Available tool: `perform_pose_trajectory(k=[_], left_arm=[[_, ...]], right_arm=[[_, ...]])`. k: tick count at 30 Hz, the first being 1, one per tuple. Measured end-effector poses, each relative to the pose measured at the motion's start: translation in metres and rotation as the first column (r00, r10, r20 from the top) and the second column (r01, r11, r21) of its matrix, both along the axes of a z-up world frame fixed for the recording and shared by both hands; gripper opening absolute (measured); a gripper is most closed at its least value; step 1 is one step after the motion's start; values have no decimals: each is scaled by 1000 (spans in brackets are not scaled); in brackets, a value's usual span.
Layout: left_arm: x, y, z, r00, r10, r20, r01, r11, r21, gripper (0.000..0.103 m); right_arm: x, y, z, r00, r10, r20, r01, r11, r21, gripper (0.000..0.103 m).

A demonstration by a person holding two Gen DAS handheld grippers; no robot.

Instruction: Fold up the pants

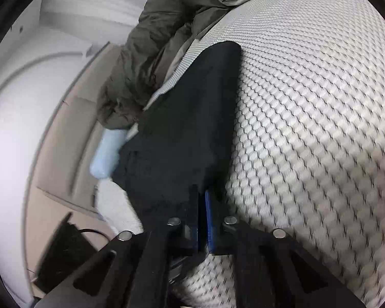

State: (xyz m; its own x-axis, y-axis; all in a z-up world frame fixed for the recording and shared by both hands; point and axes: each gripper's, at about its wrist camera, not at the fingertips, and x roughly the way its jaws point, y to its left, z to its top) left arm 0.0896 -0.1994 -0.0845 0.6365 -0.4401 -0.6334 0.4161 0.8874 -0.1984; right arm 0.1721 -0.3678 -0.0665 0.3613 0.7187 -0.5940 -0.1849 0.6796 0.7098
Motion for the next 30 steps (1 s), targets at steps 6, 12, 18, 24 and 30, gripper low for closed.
perform_pose_trajectory(k=[6,12,18,24,30], left_arm=[[7,9,1,1000,-24,-19,24,999,-27,0],[9,7,3,995,-72,-66,69,997,-42,0],[-13,9,14,985,-168,-46,167,986,-18,17],[-17,41,30,993,-100,59,101,995,-26,47],[15,77,36,998,38,51,-34,997,-68,47]], right_arm=[[11,0,11,999,-36,30,37,999,-24,3],[5,-31,20,990,-134,40,135,990,-27,17],[-25,-25,7,999,-7,-34,11,995,100,39],[-41,0,-8,996,84,-39,-82,995,53,2],[-65,4,-16,983,159,-90,-154,987,55,3]])
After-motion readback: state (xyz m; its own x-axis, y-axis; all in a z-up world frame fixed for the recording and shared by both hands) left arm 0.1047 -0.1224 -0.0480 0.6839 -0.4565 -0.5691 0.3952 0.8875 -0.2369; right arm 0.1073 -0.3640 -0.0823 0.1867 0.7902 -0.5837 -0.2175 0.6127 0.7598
